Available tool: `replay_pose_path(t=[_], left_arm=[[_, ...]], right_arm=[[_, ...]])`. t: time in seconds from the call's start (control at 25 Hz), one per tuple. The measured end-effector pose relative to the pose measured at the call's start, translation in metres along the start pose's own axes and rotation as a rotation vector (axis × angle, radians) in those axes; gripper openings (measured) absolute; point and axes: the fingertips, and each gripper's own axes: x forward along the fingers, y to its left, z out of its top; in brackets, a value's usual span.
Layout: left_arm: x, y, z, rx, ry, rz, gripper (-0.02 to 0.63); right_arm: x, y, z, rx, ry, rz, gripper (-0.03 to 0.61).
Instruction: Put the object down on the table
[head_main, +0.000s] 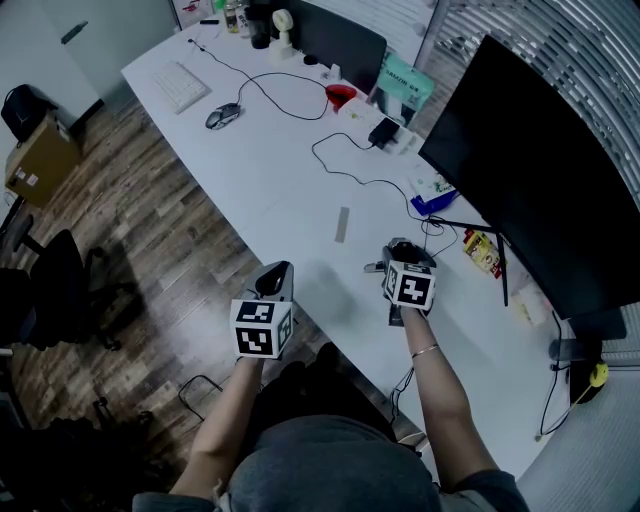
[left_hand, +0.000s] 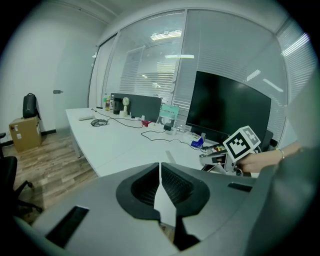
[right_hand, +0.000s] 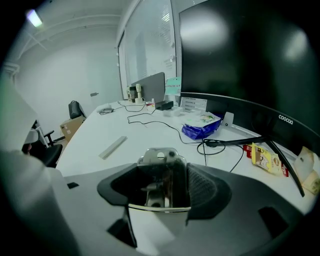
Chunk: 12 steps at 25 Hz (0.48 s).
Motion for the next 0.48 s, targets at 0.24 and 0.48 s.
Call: replay_pose_path(t=[0.24, 0.48], left_arm=[[-0.0022, 0.0037, -0.0023, 0.001, 0.003, 0.008, 0.031], [-0.0038, 0.0085, -0.0070, 0.001, 0.013, 0.015, 0.031]], right_arm=[[0.0009, -0.0037, -0.0046, 0.032, 0.015, -0.024, 0.295], [0.0026, -0.0044, -0.0040, 0.034, 0.009, -0.024, 0.299]])
